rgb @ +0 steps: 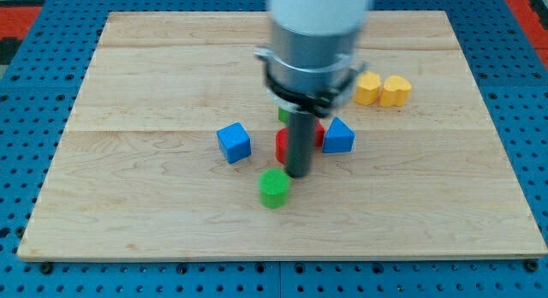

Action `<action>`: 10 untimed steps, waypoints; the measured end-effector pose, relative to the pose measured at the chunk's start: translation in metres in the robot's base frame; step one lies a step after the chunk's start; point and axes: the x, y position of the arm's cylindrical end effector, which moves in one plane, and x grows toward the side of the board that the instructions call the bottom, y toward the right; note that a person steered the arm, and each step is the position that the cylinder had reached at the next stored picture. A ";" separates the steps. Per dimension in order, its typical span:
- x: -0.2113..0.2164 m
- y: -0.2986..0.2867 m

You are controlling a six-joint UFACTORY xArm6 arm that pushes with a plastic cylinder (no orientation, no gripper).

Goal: Place the red blocks in a horizontal line

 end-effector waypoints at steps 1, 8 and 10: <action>-0.011 0.030; -0.080 0.093; -0.066 -0.009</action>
